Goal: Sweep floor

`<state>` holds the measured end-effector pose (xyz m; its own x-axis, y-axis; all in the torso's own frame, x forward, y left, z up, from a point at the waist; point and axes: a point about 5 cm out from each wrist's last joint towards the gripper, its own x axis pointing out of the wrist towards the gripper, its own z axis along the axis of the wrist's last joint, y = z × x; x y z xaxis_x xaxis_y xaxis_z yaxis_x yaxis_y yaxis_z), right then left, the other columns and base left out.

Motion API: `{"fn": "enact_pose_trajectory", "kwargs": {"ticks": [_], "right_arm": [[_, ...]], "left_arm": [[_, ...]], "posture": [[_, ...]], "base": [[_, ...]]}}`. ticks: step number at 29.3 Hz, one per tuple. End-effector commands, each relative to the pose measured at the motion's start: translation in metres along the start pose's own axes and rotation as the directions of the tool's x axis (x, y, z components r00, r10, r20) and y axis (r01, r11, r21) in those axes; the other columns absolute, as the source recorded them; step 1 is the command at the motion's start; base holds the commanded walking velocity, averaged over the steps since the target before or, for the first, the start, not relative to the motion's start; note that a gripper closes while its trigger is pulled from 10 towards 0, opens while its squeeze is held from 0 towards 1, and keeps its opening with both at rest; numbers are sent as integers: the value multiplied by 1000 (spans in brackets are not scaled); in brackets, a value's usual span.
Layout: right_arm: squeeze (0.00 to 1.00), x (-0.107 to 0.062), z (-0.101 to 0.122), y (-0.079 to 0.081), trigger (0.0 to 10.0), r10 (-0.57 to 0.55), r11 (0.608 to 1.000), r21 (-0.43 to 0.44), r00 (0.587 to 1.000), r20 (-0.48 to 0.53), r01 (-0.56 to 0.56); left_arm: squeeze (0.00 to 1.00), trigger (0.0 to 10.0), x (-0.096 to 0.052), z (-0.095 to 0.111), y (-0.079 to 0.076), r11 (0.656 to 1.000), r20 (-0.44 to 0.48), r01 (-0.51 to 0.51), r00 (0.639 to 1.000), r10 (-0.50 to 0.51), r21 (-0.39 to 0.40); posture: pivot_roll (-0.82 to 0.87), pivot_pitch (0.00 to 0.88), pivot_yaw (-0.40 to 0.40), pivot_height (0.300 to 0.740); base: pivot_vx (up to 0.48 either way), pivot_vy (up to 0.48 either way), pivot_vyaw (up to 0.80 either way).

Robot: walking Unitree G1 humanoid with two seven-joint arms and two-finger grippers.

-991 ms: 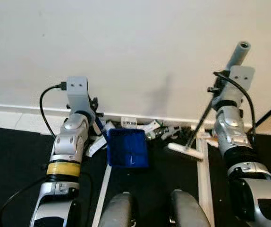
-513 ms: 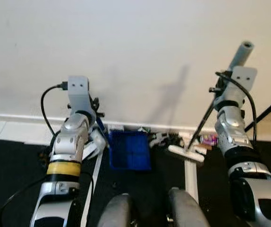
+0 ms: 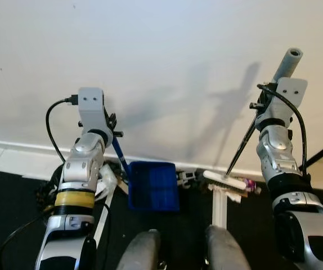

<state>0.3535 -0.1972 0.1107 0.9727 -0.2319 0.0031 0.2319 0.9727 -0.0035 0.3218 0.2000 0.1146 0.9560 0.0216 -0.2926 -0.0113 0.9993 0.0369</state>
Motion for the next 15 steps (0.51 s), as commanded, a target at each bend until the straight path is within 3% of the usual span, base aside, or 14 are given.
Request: {"fn": "enact_pose_trajectory", "kwargs": {"ticks": [1, 7, 15], "right_arm": [[0, 2, 6, 2, 10000, 2, 1000, 7, 1000, 27, -2], [0, 2, 7, 2, 10000, 3, 1000, 6, 1000, 31, -3], [0, 3, 12, -5, 10000, -11, 1000, -8, 998, 55, 12]], "left_arm": [[0, 10000, -1, -3, 6, 1000, -15, -8, 1000, 8, -2], [0, 10000, 0, -6, 9, 1000, -48, 9, 999, -9, -5], [0, 10000, 1, 0, 23, 994, -78, 107, 991, -108, -9]], "posture": [[-21, 43, 50, 740], [-23, 44, 49, 740], [-28, 47, 52, 740]], "base": [[0, 0, 0], [0, 0, 0], [0, 0, 0]]}}
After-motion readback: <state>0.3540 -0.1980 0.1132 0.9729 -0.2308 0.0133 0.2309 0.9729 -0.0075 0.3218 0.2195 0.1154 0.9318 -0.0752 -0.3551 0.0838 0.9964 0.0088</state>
